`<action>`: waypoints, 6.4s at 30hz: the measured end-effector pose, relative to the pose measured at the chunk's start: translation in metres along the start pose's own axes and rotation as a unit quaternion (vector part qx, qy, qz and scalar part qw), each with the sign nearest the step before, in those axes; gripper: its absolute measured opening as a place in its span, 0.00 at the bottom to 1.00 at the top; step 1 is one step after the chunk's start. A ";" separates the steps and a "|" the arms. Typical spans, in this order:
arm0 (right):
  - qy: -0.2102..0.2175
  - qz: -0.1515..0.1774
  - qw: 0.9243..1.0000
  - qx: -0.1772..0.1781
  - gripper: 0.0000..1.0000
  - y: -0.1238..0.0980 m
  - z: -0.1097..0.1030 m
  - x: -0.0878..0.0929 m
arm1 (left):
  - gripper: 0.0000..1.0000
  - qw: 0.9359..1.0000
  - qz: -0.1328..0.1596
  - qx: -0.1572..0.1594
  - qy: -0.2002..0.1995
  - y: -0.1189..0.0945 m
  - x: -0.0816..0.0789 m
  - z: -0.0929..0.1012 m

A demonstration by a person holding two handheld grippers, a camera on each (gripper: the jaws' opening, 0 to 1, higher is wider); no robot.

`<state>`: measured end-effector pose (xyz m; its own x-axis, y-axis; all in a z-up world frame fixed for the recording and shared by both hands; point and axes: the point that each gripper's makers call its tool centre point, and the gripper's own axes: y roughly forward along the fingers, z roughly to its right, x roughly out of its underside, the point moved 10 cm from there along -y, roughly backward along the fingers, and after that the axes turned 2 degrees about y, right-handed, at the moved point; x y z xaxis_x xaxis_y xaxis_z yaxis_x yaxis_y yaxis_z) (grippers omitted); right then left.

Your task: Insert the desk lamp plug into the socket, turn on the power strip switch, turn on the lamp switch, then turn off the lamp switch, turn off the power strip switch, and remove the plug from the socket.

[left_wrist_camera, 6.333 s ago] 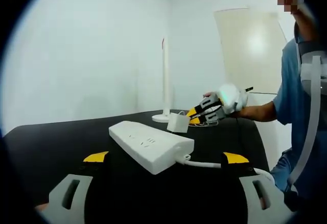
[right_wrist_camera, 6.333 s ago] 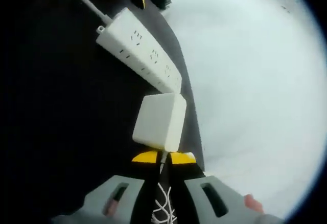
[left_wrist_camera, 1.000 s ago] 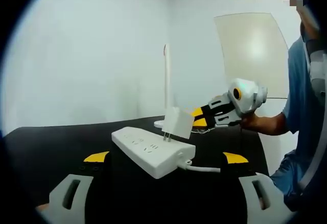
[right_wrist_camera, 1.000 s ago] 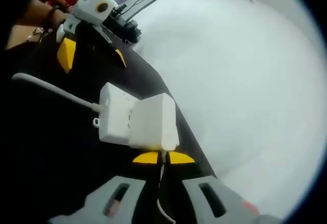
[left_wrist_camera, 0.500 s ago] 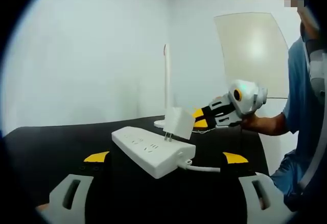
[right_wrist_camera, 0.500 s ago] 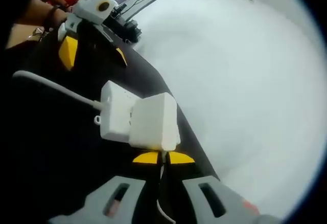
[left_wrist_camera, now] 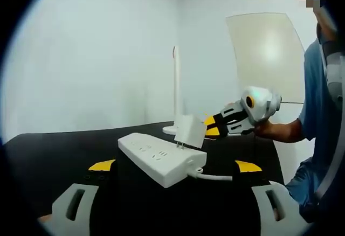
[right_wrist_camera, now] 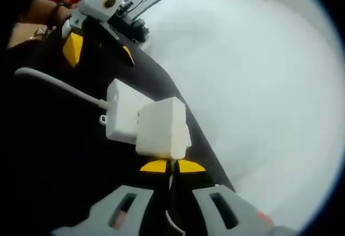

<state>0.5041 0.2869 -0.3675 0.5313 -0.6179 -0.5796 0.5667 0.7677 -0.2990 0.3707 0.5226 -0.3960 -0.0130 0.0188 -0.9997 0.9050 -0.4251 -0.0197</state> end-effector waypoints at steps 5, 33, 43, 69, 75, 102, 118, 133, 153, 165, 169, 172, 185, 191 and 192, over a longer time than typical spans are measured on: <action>-0.002 0.000 1.000 0.003 0.06 0.001 0.002 0.000 | 0.83 1.000 -0.001 0.000 0.000 0.000 0.000 0.001; -0.168 -0.041 0.985 -0.014 0.07 -0.001 0.011 -0.024 | 0.29 0.997 -0.037 -0.065 0.029 -0.011 -0.018 -0.006; -0.158 -0.039 0.986 -0.020 0.07 -0.001 0.002 -0.026 | 0.00 0.992 -0.039 -0.096 0.066 0.000 -0.048 -0.007; -0.165 -0.034 0.985 -0.029 0.07 0.006 0.002 -0.025 | 0.00 0.997 -0.051 -0.012 0.063 0.069 -0.085 0.037; -0.163 -0.031 0.986 -0.030 0.07 0.005 0.001 -0.026 | 0.00 0.996 -0.060 0.000 0.063 0.081 -0.083 0.043; -0.165 -0.021 0.986 -0.031 0.07 0.003 0.000 -0.025 | 0.00 0.995 -0.085 0.012 0.052 0.103 -0.069 0.032; -0.150 -0.021 0.988 -0.032 0.07 0.000 -0.002 -0.019 | 0.00 0.990 -0.086 0.040 0.106 0.116 -0.066 0.038; -0.150 -0.018 0.988 -0.036 0.07 0.001 -0.001 -0.022 | 0.00 0.991 -0.061 0.049 0.106 0.113 -0.064 0.038; -0.152 -0.020 0.988 -0.036 0.07 0.003 -0.004 -0.024 | 0.00 0.992 -0.048 0.051 0.108 0.113 -0.062 0.040; -0.164 -0.024 0.986 -0.031 0.07 0.001 0.000 -0.038 | 0.00 0.996 -0.013 0.054 0.073 0.101 -0.056 0.027; -0.172 -0.024 0.984 -0.024 0.07 0.001 -0.003 -0.032 | 0.00 0.996 -0.010 0.053 0.071 0.107 -0.056 0.026; -0.165 -0.016 0.986 -0.024 0.07 0.001 -0.003 -0.029 | 0.00 0.995 -0.014 0.057 0.079 0.107 -0.057 0.030; -0.169 -0.029 0.985 -0.024 0.07 0.003 -0.004 -0.031 | 0.00 0.994 -0.008 0.064 0.091 0.105 -0.053 0.033; -0.169 -0.023 0.985 -0.023 0.07 0.003 -0.005 -0.028 | 0.00 0.994 -0.005 0.063 0.088 0.106 -0.054 0.037; -0.165 -0.021 0.986 -0.020 0.07 0.004 -0.007 -0.026 | 0.00 0.994 -0.012 0.065 0.093 0.107 -0.054 0.038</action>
<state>0.4878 0.3067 -0.3591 0.6875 -0.6660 -0.2894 0.5712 0.7421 -0.3509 0.4523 0.4418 -0.3444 0.0564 0.1911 -0.9800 0.8428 -0.5353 -0.0559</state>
